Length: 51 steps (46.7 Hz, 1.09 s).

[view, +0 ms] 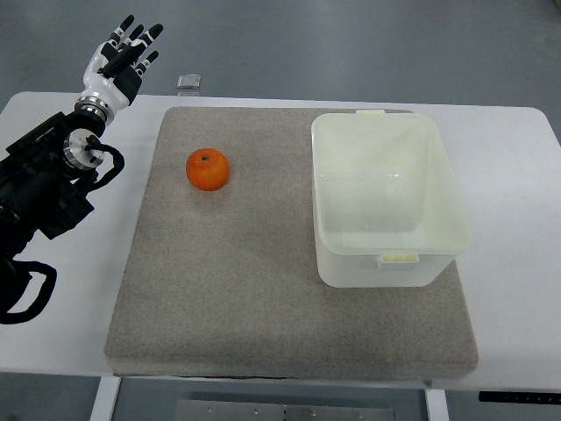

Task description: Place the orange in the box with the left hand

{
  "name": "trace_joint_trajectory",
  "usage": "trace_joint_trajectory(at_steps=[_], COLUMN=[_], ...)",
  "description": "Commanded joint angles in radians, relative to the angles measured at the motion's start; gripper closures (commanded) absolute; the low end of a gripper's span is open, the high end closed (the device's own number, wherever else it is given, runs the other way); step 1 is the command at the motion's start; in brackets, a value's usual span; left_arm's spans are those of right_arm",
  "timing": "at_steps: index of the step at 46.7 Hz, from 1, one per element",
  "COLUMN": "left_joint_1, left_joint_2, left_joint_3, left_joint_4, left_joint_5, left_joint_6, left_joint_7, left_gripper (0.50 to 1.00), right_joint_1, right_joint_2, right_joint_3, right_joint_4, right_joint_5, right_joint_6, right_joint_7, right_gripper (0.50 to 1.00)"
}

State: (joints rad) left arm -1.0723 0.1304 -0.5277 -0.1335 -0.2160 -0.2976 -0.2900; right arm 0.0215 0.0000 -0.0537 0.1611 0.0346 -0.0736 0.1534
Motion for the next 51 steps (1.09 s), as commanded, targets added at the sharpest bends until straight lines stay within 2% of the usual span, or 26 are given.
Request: trace_joint_trajectory(at_steps=[1,51], left_joint_1=[0.000,-0.015], left_joint_2=[0.000,-0.002], left_joint_3=[0.002,-0.003], left_joint_4=[0.000,0.000], left_joint_5=[0.004,0.003], left_joint_6=[0.000,0.015], left_joint_7=[-0.001,-0.001], left_gripper=[0.506,0.508], right_joint_1=[0.000,0.000], right_joint_2=[0.000,0.000], right_joint_3=[0.000,0.000], right_joint_4=[0.000,0.000], right_joint_5=[-0.001,-0.001], right_joint_6=[0.000,0.000], right_joint_7=[0.000,0.000], right_gripper=[0.574,0.574])
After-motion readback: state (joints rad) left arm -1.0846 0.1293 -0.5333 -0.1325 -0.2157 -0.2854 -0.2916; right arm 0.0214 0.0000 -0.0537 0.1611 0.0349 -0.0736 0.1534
